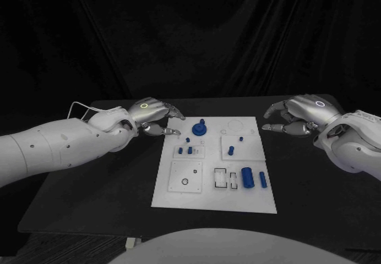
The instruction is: Assemble the parts on the task board
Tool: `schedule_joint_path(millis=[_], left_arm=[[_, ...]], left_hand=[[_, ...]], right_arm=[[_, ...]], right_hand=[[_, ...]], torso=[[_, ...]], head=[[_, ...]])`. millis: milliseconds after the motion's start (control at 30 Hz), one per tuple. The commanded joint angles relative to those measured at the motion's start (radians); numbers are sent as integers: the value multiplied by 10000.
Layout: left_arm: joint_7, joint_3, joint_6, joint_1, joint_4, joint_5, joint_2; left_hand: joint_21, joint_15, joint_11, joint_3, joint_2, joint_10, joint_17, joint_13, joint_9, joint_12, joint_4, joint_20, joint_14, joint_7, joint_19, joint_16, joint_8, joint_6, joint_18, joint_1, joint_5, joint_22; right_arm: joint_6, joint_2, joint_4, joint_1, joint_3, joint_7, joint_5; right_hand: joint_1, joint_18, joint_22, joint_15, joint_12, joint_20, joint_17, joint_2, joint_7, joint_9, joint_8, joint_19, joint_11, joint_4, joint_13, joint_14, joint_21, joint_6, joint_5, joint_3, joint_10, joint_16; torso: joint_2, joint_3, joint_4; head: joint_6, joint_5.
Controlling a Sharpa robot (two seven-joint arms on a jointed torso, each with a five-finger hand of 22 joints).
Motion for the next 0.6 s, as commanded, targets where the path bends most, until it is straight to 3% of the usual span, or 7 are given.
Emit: schedule_joint_path(millis=[33,133,167,200,233,367,600], left_arm=[[1518,9,410,56,149,3509,-173],[2172,8,1076,72,243,5363,-331],[2385,8,1332,76,268,5988,-370],[2635,8,1689,79,295,6763,-407],[2774,8,1927,81,309,7224,-424],[3429,6,3426,85,358,9689,-473],[4080,2,5189,61,482,12271,-519]], left_hand=[[-1113,246,94,-402,174,-719,-861,-242,-69,-121,-6,147,-1164,210,-1223,-1390,-53,-64,-275,-186,326,-661],[-1177,30,-96,-1103,432,-1416,-1670,-672,-120,-304,-31,213,-1899,602,-2843,-2702,-48,-109,-364,-108,1032,-1631],[-1117,-136,-253,-1448,625,-2252,-2632,-1087,-149,-524,-15,242,-3155,655,-3616,-3857,-48,-151,-403,-41,955,-2156],[-1159,-259,-363,-1690,772,-3255,-3342,-1526,-184,-795,-15,197,-4127,678,-4212,-4567,-56,-252,-401,41,882,-2555],[-1180,-286,-395,-1798,838,-3535,-3497,-1668,-201,-855,-15,180,-4314,681,-4418,-4726,-60,-310,-386,77,859,-2720],[-1337,-312,-603,-2475,1385,-5323,-4604,-2402,-420,-1267,-15,109,-5770,557,-6009,-5285,-119,-1332,-197,305,636,-5832],[-1358,-34,-841,-3235,1862,-6107,-4894,-2547,-736,-1443,-32,279,-6136,318,-6356,-5386,-242,-2932,228,363,513,-6899]], right_arm=[[-179,82,-11,136,11,49,-25],[-166,172,-35,213,11,105,-25],[-162,205,-50,231,11,134,-25],[-154,249,-72,249,11,171,-25],[-146,277,-86,258,11,193,-25],[-119,446,-200,287,11,326,-25],[123,713,-415,289,11,508,-25]], right_hand=[[122,55,2031,-59,-585,-43,683,20,-25,-28,-78,231,-86,21,1490,668,-122,90,34,-94,374,-194],[216,68,2012,-91,-1595,-68,548,43,-40,-46,-90,215,-116,6,220,657,-201,135,51,-130,-280,-277],[310,84,1997,-96,-2679,-105,464,35,-59,-54,-87,199,-127,-14,-1014,644,-262,196,383,-125,-915,-333],[569,112,1955,-119,-4188,-137,301,12,-51,-40,-47,147,-235,-80,-2571,610,-404,483,1513,7,-1677,-450],[627,119,1942,-136,-4491,-140,268,16,-105,-37,-48,133,-213,-81,-2858,605,-446,586,1647,50,-1748,-472],[1243,182,1834,-167,-8551,-156,-81,-261,-140,-93,-364,24,-171,-80,-6424,548,-821,1178,3069,638,-3012,-724],[1656,231,1739,170,-11657,88,-353,-837,18,-49,-762,-73,255,20,-8574,505,-1215,1372,3157,1463,-3627,-903]], torso=[[-4,-23,30],[1,-13,19],[5,-17,22],[13,-12,19],[16,-11,16],[38,-26,29],[22,-31,37]], head=[[-2,3],[-2,-9],[-2,-22],[-2,-14],[-2,-17],[-2,-100],[-2,-84]])
